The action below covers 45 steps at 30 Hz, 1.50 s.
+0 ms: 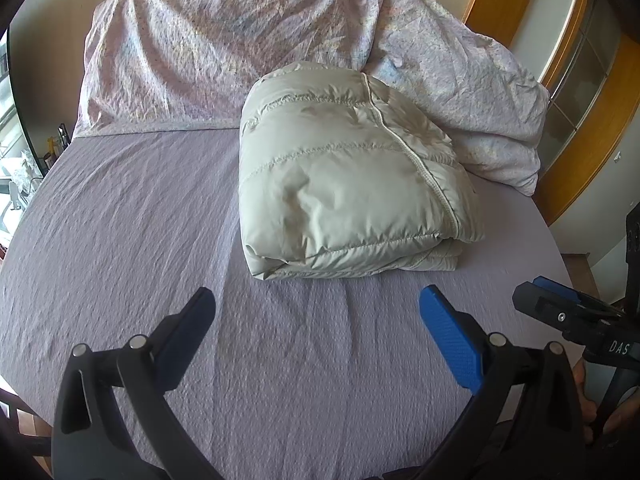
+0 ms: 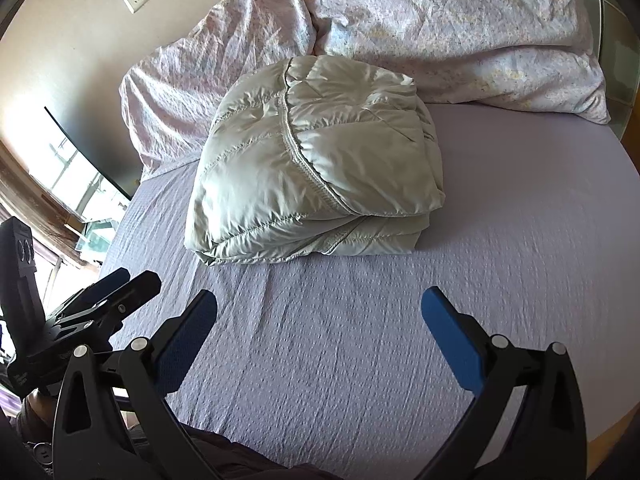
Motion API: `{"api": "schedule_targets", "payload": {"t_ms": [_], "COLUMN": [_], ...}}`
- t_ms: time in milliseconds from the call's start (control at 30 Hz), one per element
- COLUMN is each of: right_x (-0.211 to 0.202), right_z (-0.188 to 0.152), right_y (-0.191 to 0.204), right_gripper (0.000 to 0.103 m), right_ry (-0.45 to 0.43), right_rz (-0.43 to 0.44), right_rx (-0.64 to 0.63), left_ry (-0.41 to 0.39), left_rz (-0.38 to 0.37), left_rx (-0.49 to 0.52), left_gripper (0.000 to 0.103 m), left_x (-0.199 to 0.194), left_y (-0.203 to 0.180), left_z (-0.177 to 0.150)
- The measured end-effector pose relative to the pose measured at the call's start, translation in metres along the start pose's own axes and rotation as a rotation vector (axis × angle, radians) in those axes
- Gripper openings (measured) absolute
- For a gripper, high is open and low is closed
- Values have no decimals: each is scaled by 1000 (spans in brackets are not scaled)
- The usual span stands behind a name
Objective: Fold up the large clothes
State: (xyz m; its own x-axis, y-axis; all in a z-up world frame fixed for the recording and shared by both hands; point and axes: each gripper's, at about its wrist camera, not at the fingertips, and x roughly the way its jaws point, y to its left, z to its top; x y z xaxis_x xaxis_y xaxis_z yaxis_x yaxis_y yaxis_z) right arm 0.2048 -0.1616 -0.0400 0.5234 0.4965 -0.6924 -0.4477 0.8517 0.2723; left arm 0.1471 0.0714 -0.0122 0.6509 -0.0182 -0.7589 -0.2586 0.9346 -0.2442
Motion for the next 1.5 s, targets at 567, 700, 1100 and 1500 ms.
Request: {"api": "schedule_targets", "payload": {"t_ms": [567,700,1100,1500], "right_x": [1,1,1,1], "right_z": [0,0,0,-1], "right_y": [-1,-1,-1,0], "right_gripper": [102,102,102,102], "right_ry": [2,2,3,2], "right_rz": [1,0,1,0], "right_rx": [9,11,11,13], "left_ry": [2,4,5,6], "left_rz": [-2,-1,0,-1], "left_rx": [1,3,5,0], "left_gripper": [101,101,101,101], "left_x": [1,2,2,2], "left_y": [-2,-3,-1,2], "left_z": [-1,-2,-3,-5]}}
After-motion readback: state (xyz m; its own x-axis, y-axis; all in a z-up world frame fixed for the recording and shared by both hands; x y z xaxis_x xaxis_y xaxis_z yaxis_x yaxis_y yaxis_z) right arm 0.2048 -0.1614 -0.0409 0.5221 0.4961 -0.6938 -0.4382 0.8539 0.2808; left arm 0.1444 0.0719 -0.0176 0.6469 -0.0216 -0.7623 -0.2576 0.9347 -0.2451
